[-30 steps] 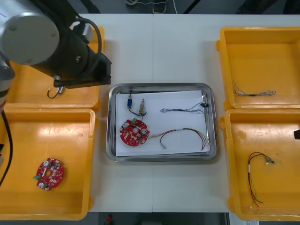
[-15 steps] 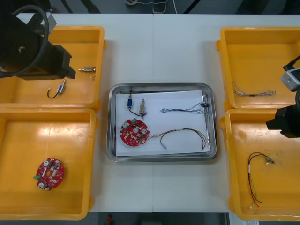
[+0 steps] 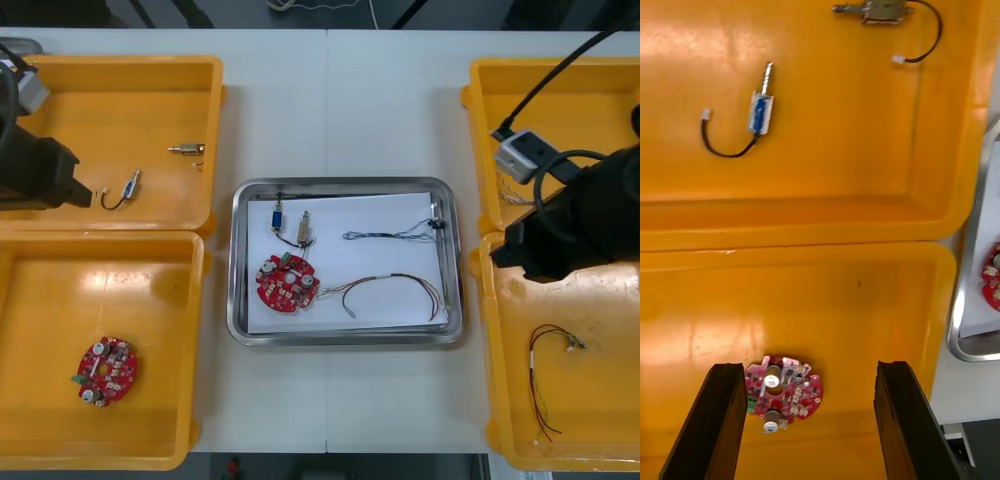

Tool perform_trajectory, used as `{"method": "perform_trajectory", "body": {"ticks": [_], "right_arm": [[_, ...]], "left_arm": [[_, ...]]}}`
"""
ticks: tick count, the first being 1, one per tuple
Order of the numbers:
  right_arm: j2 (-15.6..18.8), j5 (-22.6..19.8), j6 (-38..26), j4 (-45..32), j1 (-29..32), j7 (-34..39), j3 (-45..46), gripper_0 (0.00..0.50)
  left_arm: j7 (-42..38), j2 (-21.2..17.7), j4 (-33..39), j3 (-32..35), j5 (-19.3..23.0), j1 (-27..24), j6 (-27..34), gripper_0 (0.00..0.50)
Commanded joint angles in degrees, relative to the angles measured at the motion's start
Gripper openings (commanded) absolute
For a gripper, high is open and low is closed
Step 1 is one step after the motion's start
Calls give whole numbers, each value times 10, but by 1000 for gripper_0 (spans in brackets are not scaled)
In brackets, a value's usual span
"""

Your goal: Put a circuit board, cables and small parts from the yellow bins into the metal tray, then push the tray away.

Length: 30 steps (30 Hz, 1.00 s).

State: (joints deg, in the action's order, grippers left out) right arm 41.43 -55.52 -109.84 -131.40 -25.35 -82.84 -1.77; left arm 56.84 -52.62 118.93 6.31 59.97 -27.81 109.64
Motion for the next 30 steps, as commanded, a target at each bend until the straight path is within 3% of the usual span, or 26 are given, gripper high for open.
{"method": "perform_trajectory", "body": {"ticks": [1,10,16,23,30], "right_arm": [[15,9,-2,-17,-59,13,-88,500],[-24,67,-2,-14,-130,-3,-242,500],[-72,100,-2,23,-171,-20,-342,500],[-111,137,32,61,-189,-83,-416,500],[-115,174,87,85,-191,-150,-481,500]], "left_arm": [[32,-49,33,34,11,50,4,500],[50,-59,46,62,23,115,4,500],[57,-61,68,81,19,167,4,500],[64,-61,76,82,1,181,4,500],[70,-57,76,82,-13,196,-28,500]]}}
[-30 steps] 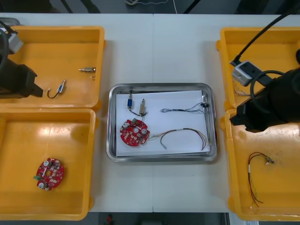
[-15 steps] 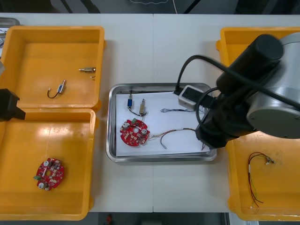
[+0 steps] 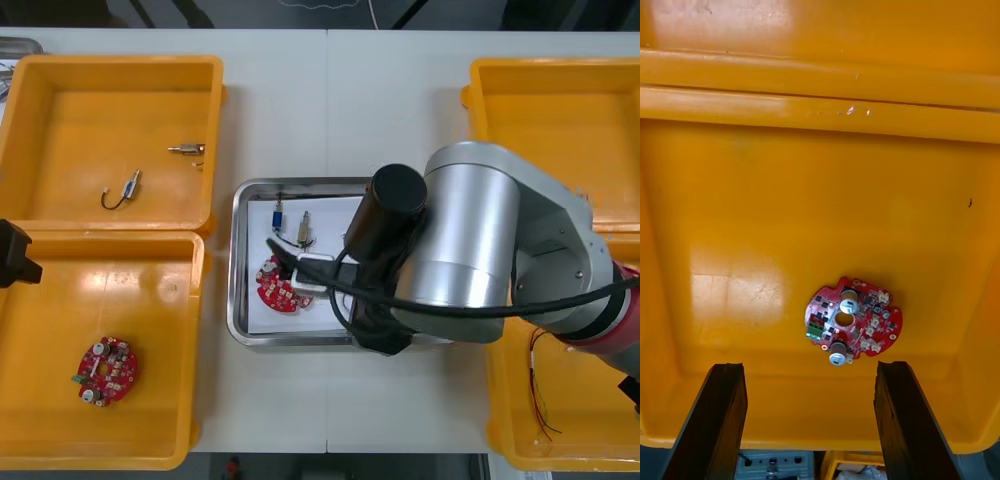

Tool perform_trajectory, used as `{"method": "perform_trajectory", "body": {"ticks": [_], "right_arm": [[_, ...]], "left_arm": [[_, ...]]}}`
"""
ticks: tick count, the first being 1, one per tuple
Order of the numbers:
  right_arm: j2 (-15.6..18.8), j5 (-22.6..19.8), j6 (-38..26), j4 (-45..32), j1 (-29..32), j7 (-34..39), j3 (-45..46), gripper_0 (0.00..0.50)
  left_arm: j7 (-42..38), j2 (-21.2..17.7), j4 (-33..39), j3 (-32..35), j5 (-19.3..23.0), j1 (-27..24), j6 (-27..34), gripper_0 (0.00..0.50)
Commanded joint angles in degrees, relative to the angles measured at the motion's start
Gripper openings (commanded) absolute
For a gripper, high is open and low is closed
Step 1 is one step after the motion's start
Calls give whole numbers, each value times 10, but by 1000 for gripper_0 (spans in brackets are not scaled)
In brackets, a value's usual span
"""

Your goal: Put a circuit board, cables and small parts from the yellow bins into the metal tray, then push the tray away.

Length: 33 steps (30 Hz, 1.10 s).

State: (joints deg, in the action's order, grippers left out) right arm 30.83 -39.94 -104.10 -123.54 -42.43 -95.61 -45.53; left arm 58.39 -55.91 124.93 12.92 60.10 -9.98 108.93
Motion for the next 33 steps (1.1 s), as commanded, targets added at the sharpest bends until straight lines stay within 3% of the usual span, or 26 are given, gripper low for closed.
{"method": "perform_trajectory", "body": {"ticks": [1,14,21,33], "right_arm": [[-9,22,40,11,-20,-23,-57,500],[-21,77,81,47,-16,-28,-148,500],[-41,115,86,79,-12,-28,-167,500],[-43,151,112,93,7,-28,-184,500]], "left_arm": [[56,-24,16,15,-16,21,-26,500],[66,-22,16,15,-24,40,-73,500],[73,-17,17,15,-34,40,-73,500],[73,-17,17,15,-34,40,-73,500]]}}
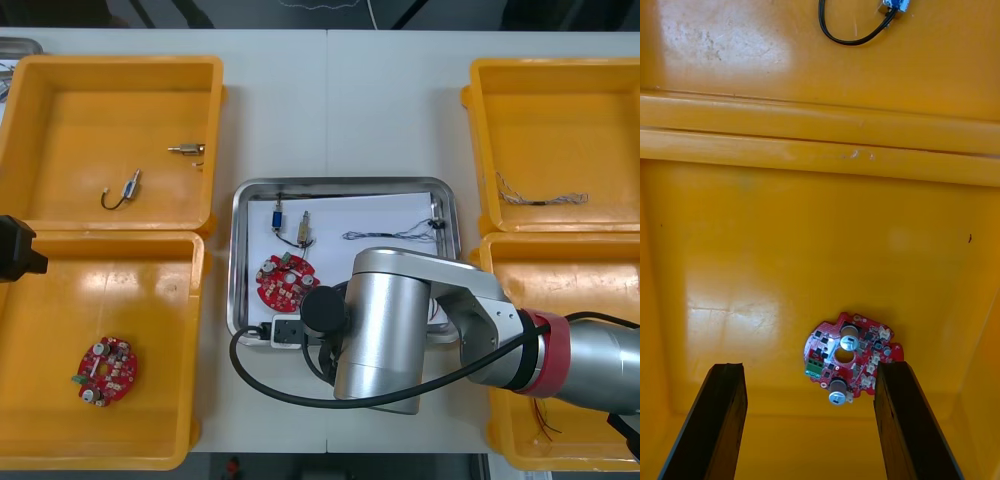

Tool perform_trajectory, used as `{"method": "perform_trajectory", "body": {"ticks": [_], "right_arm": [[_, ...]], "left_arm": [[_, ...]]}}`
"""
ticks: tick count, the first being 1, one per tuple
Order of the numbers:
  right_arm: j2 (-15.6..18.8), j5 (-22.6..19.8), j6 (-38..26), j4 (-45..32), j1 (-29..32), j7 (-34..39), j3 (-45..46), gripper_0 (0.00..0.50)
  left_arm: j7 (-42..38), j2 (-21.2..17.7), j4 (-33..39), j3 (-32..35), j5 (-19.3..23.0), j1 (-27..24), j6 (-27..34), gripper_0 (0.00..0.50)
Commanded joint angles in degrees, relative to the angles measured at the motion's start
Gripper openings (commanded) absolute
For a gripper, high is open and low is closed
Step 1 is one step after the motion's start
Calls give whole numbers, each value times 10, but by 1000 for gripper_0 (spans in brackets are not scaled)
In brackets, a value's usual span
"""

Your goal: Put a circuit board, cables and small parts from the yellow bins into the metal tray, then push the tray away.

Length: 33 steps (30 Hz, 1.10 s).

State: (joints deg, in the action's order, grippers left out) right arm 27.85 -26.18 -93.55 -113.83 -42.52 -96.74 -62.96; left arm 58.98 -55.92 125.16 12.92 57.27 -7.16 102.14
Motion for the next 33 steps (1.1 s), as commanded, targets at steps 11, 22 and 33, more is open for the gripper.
{"method": "perform_trajectory", "body": {"ticks": [11,22,33], "right_arm": [[-15,30,8,5,9,-13,-20,500],[-17,30,7,5,9,-2,-20,78],[-22,56,9,5,-6,-4,-21,34]], "left_arm": [[68,-17,15,15,-6,12,-5,500],[68,-17,15,15,-6,12,-5,500],[68,-17,15,15,-6,12,-5,500]]}}
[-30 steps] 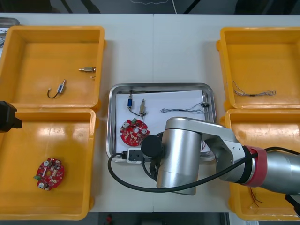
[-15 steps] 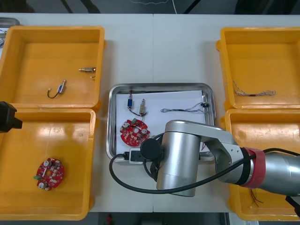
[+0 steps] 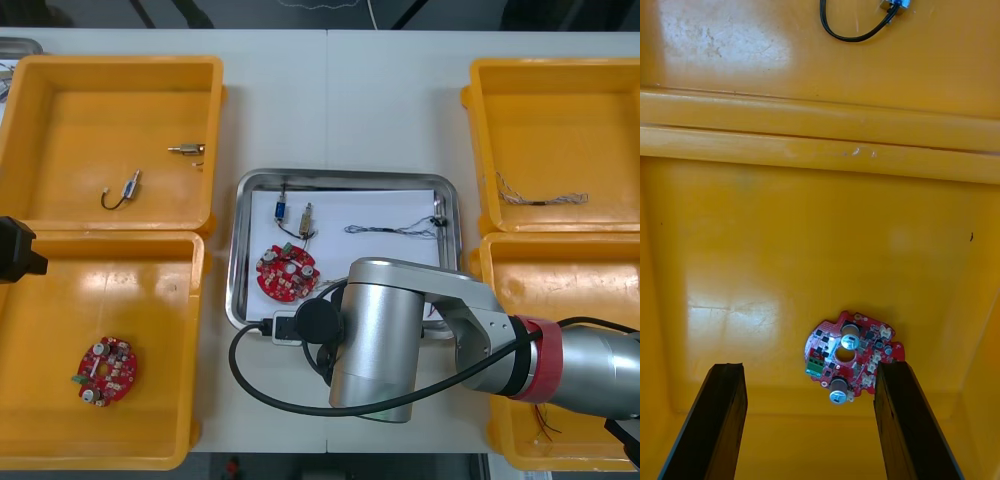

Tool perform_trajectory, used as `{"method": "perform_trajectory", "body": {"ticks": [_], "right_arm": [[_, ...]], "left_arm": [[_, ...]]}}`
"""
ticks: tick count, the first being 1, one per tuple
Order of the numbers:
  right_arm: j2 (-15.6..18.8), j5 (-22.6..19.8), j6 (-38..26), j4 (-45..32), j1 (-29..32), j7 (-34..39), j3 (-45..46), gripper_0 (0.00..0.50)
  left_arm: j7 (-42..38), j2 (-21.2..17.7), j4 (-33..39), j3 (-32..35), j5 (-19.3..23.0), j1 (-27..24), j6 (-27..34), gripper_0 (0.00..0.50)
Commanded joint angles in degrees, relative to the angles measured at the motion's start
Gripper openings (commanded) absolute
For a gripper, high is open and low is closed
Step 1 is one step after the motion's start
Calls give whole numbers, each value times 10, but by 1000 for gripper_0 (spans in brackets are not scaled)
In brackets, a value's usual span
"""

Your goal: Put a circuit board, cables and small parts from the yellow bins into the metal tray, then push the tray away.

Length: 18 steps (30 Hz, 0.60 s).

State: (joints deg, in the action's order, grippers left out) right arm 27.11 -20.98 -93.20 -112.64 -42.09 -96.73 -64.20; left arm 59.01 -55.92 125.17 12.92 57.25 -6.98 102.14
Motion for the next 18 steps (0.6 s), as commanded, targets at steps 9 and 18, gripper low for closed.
{"method": "perform_trajectory", "body": {"ticks": [9,18], "right_arm": [[-1,10,21,-6,-38,-7,-16,1],[15,11,36,3,-80,-13,-33,0]], "left_arm": [[67,-17,15,15,-6,10,-5,500],[67,-17,15,15,-6,10,-5,500]]}}
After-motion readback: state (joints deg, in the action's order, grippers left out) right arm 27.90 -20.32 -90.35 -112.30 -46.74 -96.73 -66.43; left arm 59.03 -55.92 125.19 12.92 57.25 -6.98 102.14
